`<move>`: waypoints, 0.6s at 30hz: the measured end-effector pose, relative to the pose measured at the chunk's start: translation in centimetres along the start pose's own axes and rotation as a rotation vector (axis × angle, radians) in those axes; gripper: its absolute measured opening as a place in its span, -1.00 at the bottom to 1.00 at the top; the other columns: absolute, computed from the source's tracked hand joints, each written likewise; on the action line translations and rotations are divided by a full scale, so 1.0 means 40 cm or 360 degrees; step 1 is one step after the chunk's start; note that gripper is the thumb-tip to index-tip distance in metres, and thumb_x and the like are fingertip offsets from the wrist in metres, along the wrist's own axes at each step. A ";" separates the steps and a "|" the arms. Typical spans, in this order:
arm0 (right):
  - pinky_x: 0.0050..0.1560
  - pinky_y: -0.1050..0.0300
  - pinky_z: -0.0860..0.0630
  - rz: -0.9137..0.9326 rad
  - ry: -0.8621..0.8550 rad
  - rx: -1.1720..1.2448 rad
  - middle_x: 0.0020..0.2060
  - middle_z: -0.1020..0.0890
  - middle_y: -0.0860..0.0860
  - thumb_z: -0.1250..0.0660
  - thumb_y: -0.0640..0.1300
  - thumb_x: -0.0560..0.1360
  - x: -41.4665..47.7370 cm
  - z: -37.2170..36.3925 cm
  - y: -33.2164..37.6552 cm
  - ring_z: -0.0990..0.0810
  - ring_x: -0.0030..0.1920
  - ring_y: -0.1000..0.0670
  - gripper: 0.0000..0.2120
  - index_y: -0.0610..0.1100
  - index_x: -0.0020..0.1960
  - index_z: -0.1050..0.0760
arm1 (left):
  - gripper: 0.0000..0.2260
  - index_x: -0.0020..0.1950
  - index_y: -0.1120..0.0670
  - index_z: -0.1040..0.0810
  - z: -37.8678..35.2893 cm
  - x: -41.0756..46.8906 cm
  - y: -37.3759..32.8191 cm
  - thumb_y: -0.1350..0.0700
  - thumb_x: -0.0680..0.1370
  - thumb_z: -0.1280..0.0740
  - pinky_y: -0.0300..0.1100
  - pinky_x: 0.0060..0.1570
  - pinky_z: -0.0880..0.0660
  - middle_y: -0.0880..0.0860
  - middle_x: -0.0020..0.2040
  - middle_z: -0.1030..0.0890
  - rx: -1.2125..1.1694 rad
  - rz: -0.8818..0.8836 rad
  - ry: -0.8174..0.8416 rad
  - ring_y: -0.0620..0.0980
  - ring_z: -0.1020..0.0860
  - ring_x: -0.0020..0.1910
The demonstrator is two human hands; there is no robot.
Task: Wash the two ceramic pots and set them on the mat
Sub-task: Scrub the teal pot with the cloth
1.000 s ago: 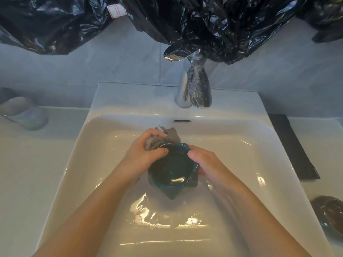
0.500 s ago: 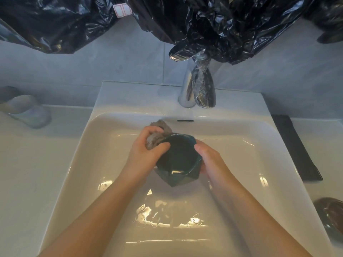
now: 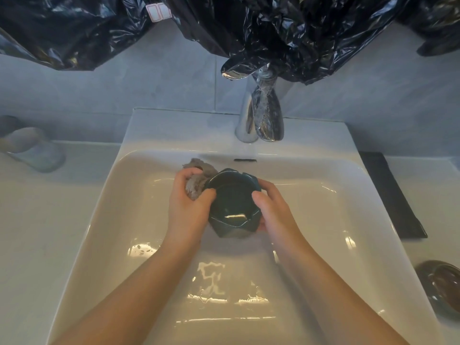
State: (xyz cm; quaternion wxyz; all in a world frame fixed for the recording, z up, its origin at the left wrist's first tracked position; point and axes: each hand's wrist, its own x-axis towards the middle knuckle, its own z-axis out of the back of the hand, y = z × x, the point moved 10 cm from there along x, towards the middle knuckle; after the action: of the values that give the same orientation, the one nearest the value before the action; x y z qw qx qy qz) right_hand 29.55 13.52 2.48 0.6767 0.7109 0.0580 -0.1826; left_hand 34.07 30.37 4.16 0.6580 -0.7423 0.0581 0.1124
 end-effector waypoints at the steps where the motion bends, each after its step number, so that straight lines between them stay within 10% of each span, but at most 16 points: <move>1: -0.16 0.24 -0.60 0.0011 -0.0026 -0.0011 -0.14 -0.72 0.19 -0.17 -0.17 0.62 0.003 0.010 0.005 -0.69 -0.07 0.15 -0.75 0.13 0.10 -0.54 | -0.71 -0.09 -0.14 -0.50 -0.011 0.000 0.001 0.20 0.30 -0.34 0.02 -0.05 -0.56 0.05 -0.02 -0.61 0.0026 0.0021 0.0090 0.07 -0.58 -0.05; 8: 0.30 -0.13 -0.49 -0.0312 0.0371 -0.0228 0.12 -0.66 -0.11 -0.17 0.15 0.41 -0.031 -0.035 -0.045 -0.60 0.19 -0.11 -0.52 -0.05 0.19 -0.58 | -0.71 -0.11 -0.07 -0.56 -0.074 -0.023 0.026 0.26 0.27 -0.36 -0.04 -0.11 -0.52 0.18 -0.02 -0.60 0.0231 0.0330 0.0736 0.12 -0.56 -0.10; 13: 0.17 -0.12 -0.60 -0.0274 0.0322 -0.0157 0.11 -0.67 -0.14 -0.11 0.36 0.39 -0.012 -0.016 -0.054 -0.69 0.07 -0.14 -0.45 0.15 0.25 -0.51 | -0.70 -0.13 -0.07 -0.53 -0.008 0.015 0.013 0.35 0.38 -0.36 -0.06 -0.16 -0.47 0.13 -0.09 -0.59 0.0085 0.0196 0.0160 0.11 -0.53 -0.12; 18: 0.07 -0.10 -0.65 -0.0110 0.0193 -0.0166 -0.01 -0.71 -0.01 -0.22 0.15 0.46 -0.009 -0.024 -0.035 -0.73 -0.09 -0.10 -0.68 0.20 0.21 -0.44 | -0.70 -0.07 -0.07 -0.46 0.043 0.006 0.007 0.35 0.44 -0.33 -0.04 -0.15 -0.50 0.05 -0.08 -0.56 -0.0017 0.0076 -0.0204 0.05 -0.51 -0.13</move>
State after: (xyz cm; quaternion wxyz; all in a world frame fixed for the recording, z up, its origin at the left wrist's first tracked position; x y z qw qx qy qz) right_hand 28.94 14.64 1.31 0.7013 0.6821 0.1327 -0.1592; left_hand 34.06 32.06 3.65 0.6536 -0.7354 0.0330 0.1756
